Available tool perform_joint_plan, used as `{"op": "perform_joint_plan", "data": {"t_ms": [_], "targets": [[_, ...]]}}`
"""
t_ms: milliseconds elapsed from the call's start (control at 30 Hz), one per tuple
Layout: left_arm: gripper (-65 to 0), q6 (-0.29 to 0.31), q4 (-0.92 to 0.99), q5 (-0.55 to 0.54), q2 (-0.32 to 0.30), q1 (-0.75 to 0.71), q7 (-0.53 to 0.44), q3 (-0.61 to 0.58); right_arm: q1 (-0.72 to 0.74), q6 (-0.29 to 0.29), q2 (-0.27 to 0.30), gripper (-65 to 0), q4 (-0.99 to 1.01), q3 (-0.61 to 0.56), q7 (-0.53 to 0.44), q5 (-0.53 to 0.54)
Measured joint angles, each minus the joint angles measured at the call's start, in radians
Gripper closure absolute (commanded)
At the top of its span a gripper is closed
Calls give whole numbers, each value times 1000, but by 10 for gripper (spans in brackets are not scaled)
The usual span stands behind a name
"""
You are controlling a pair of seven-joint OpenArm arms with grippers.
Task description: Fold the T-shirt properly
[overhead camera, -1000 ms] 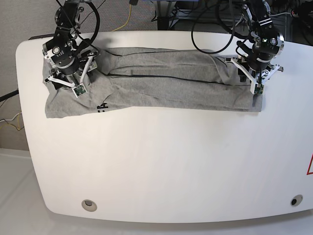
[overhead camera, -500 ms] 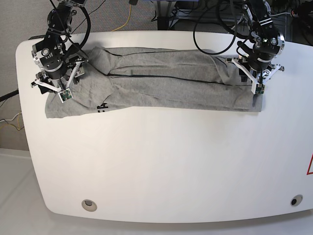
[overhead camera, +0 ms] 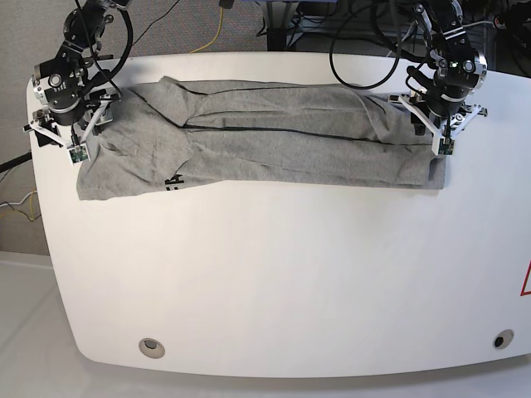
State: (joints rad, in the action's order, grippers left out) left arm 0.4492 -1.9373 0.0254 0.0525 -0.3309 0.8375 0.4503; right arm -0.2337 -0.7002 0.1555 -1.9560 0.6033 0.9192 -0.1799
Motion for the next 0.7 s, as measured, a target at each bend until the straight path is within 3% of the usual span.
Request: {"op": "perform_joint_plan", "data": {"t_ms": [233,700], "targets": [[-158,-2,-3,-3,-28,1,0,3,-8,-2,39,-431,0,8,-2,0],[-158,0,-3,-3,-42,2,-31,14,2,-3,29,-431,0,-2,0,1]]}}
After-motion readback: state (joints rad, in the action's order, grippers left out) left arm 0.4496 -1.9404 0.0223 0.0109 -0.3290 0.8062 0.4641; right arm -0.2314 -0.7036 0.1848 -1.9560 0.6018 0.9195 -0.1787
